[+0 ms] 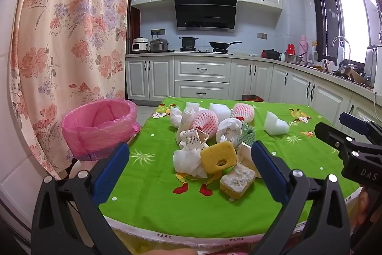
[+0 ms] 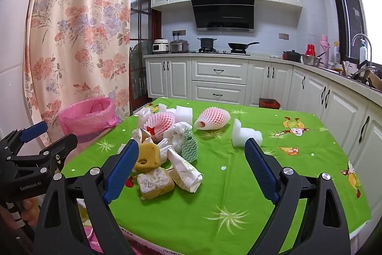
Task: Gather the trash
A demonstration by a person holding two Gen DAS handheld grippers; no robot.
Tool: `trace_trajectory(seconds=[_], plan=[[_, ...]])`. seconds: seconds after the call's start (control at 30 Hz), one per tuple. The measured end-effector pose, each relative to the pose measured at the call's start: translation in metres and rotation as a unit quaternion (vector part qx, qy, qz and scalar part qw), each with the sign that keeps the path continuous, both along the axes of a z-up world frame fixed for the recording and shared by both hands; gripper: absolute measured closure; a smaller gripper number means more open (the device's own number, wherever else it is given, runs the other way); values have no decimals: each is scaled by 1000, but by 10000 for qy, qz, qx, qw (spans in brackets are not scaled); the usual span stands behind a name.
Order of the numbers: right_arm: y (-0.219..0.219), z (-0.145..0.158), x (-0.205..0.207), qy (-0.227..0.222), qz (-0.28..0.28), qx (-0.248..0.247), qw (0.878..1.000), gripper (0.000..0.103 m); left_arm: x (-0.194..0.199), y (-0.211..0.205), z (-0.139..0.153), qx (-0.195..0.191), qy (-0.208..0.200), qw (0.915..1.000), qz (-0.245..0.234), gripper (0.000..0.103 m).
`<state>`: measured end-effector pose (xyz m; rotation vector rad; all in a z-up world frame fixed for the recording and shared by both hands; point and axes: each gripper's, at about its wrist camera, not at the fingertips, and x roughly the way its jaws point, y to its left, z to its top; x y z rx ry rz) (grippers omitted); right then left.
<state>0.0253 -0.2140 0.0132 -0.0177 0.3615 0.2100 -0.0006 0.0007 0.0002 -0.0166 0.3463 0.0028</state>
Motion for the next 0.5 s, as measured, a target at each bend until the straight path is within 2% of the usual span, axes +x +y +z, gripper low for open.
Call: trace_trajectory(seconds=[0.5], plan=[[2,-1,0,27,15,42,10000,18,1,7,2,26,-13,10000,-7,4]])
